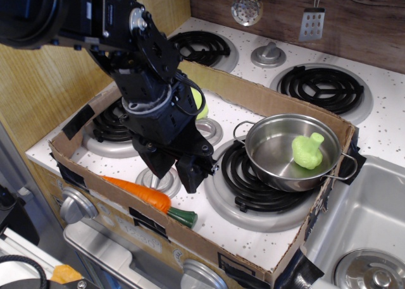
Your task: Take broccoli out of pan
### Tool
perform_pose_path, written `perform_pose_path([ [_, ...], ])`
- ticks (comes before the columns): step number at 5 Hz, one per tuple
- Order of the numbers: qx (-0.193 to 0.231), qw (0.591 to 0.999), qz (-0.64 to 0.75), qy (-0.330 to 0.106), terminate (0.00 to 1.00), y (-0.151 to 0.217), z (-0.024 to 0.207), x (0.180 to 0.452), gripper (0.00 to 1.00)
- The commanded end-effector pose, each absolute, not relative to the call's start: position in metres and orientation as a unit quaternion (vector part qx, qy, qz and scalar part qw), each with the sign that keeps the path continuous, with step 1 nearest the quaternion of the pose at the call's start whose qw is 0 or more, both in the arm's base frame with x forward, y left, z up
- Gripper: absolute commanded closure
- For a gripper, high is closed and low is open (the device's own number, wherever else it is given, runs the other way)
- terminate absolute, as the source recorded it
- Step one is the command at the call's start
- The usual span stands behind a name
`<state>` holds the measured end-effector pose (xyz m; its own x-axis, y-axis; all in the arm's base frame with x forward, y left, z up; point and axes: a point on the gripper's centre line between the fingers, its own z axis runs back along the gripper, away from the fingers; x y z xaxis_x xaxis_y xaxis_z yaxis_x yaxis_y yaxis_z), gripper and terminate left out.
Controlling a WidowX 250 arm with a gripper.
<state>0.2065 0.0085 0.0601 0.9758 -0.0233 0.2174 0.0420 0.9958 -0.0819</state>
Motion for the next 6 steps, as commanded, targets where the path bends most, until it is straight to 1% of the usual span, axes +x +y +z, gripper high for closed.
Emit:
perform_pose_path([
  [1,-0.043,0.993,-0.016,-0.109,0.0,0.008,0.06,0.207,0.0],
  [2,-0.029,0.994,0.003,-0.108,0.0,-0.003,0.088,0.221,0.0],
  [3,-0.02,0.992,0.006,-0.121,0.0,-0.015,0.112,0.239,0.0],
  [4,-0.042,0.991,0.032,-0.12,0.0,-0.039,0.116,0.264,0.0],
  [6,-0.058,0.988,0.043,-0.136,0.0,-0.082,0.096,0.295,0.0],
])
